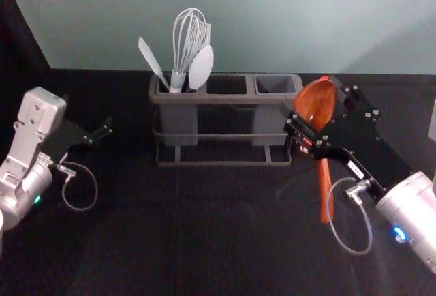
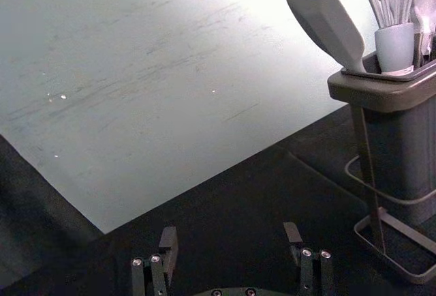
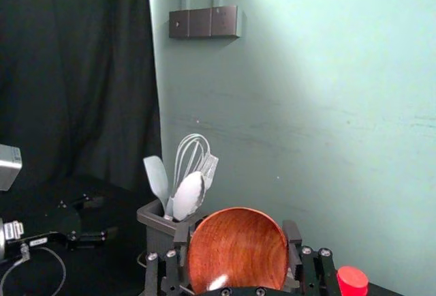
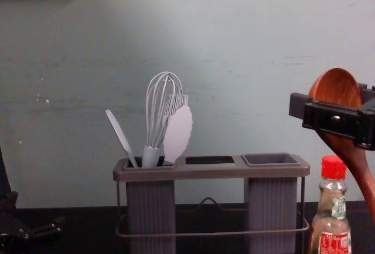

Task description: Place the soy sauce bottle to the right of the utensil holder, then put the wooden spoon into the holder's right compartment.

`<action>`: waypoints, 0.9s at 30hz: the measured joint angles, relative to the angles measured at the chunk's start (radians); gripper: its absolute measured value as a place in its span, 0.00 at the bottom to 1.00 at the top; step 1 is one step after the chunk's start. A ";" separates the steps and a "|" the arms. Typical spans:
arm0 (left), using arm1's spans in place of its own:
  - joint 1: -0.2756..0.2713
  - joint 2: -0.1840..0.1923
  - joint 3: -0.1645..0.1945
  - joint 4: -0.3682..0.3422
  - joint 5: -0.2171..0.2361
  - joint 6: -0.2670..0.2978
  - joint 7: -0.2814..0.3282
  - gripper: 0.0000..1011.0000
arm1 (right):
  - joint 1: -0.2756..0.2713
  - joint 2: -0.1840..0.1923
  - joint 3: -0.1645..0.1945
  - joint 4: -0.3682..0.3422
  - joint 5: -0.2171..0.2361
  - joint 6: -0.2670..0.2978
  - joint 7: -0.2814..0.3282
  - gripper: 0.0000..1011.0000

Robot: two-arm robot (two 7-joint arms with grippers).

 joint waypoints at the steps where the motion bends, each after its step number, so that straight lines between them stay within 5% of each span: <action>1: 0.000 0.000 0.000 0.000 0.000 0.000 0.000 1.00 | 0.000 0.000 0.000 0.000 0.000 0.000 0.000 0.83; 27: 0.000 0.000 0.000 0.000 0.000 0.000 0.000 1.00 | 0.001 0.000 0.002 -0.001 0.001 0.002 0.002 0.83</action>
